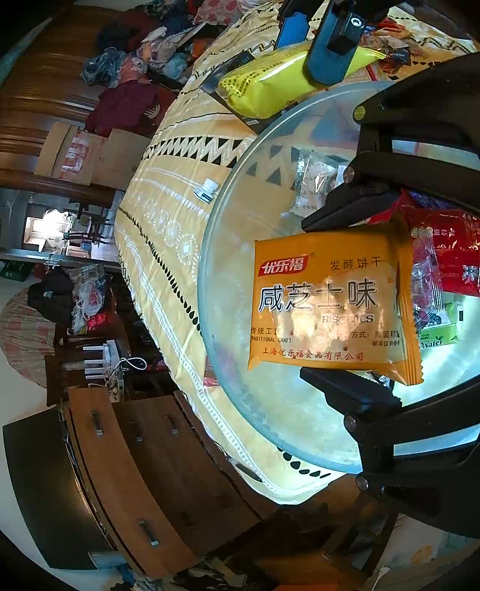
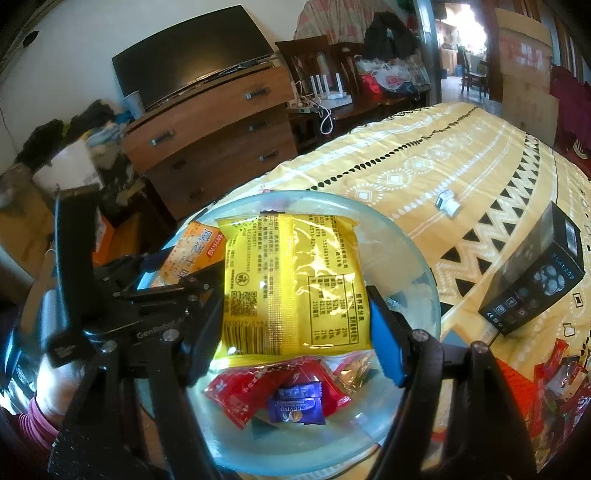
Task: Organize snacks
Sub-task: 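Open both tools to drop the yellow packs into the glass bowl, then move both open tools away from the bowl back toward the snack pile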
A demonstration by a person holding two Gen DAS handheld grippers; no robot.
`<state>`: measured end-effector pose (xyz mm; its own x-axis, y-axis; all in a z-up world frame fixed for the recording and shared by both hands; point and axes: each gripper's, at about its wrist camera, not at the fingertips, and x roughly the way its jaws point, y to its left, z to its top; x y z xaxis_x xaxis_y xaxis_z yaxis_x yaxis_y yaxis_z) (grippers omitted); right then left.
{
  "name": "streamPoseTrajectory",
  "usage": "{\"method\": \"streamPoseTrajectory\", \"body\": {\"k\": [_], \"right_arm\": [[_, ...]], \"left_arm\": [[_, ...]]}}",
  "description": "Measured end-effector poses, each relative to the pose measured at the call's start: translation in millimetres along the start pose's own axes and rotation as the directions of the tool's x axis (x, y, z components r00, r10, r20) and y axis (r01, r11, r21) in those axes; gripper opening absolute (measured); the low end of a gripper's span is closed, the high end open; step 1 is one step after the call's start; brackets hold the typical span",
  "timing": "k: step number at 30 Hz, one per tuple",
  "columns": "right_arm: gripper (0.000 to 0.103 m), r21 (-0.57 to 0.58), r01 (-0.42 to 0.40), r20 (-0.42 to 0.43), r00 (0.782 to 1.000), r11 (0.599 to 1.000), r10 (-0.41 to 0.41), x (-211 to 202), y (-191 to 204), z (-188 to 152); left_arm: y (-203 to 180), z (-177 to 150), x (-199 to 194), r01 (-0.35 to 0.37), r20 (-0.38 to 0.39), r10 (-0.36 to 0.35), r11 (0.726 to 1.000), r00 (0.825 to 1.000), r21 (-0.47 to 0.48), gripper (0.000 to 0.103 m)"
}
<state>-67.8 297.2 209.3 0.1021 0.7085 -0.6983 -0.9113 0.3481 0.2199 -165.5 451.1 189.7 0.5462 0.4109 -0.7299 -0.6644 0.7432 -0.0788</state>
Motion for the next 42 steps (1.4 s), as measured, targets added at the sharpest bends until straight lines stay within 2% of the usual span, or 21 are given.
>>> {"method": "streamPoseTrajectory", "body": {"k": [12,14,16,18,23,25,29,36,42], "right_arm": [[0.074,0.007,-0.005,0.003,1.000,1.000,0.005,-2,1,-2],[0.077,0.012,-0.010,0.008,1.000,1.000,0.010,-3,2,-3],[0.088,0.017,-0.006,0.015,1.000,1.000,0.005,-4,3,-6],[0.090,0.024,0.001,0.023,1.000,1.000,-0.002,-6,4,-8],[0.094,0.052,-0.003,0.039,0.999,0.999,0.001,-14,2,-13],[0.094,0.061,-0.008,0.051,0.999,0.998,0.005,-18,1,-17],[0.094,0.079,-0.022,0.072,0.997,0.997,0.016,-27,-2,-27],[0.095,0.114,-0.008,0.132,0.991,0.993,-0.007,-59,-11,-70],[0.095,0.173,0.024,0.103,0.994,0.985,-0.042,-82,-26,-124]], "left_arm": [[3,-2,4,-0.015,-0.022,0.015,1.000,1.000,-0.011,0.073],[4,-3,4,-0.022,-0.024,0.022,1.000,0.999,-0.013,0.073],[5,-3,2,-0.024,-0.015,0.023,1.000,1.000,-0.018,0.074],[5,-3,0,-0.030,-0.002,0.030,0.999,1.000,-0.020,0.079],[9,-4,-4,0.031,0.014,-0.030,0.998,0.999,-0.047,0.081],[8,-4,-6,0.019,0.024,-0.018,0.999,1.000,-0.042,0.085],[4,-5,-11,-0.005,0.041,0.007,1.000,0.999,-0.027,0.085],[-2,-4,-35,-0.041,0.126,0.044,0.999,0.991,-0.029,0.085],[-21,-4,-63,-0.072,0.201,0.069,0.997,0.977,0.006,0.085]]}}
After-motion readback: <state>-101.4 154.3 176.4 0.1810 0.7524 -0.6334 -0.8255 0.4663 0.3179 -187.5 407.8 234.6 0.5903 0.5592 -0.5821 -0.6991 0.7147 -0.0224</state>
